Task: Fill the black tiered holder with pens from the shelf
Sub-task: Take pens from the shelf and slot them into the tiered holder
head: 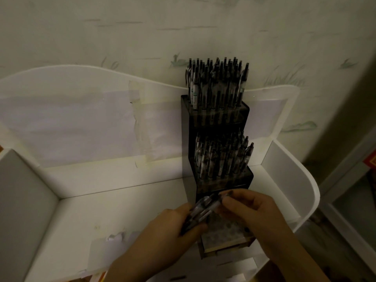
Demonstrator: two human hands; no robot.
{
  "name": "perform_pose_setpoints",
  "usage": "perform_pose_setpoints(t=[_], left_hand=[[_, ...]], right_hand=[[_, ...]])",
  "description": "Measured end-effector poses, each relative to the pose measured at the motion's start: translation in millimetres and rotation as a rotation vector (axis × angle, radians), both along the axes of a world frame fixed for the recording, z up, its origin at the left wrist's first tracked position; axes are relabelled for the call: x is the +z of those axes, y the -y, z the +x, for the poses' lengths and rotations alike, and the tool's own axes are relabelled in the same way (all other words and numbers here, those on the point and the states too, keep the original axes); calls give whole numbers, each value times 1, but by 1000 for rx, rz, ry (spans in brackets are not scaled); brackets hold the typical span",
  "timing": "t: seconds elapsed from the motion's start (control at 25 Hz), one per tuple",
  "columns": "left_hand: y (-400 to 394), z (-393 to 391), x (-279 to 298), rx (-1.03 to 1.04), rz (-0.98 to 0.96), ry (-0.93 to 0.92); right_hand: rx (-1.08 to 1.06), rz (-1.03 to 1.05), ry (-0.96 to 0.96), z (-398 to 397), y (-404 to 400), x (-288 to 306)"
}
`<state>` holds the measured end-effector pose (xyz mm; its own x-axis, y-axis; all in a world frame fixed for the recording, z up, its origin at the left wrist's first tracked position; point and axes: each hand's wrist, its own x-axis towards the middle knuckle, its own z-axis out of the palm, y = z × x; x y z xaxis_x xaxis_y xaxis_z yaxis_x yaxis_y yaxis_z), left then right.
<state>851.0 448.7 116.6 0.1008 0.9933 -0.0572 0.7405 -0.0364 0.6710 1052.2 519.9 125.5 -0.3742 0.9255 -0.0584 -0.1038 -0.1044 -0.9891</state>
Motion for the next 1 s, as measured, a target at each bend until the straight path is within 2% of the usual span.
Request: perform_pose_setpoints(t=[0.12,0.24,0.32,0.44,0.6,0.76,1.0], left_hand=[[3,-4,1,21,7,-1],[5,-7,1,57,23,3],[6,-7,1,81,36,15],[6,-8,1,90,46,24],[7,-7,1,91,44,20],[8,-8,1,95,45,14],[10,-8,-1,96,43,19]], right_hand=[[-113,-47,-94,15,-7,12],[-231,97,-82,30,-11,25],[-306,254,39,34,-10,26],[-306,493,356,28,-9,10],[-284,661,488,14,-10,-20],[-271,711,509,4,-13,-46],[-262,679,556,-5,-13,-68]])
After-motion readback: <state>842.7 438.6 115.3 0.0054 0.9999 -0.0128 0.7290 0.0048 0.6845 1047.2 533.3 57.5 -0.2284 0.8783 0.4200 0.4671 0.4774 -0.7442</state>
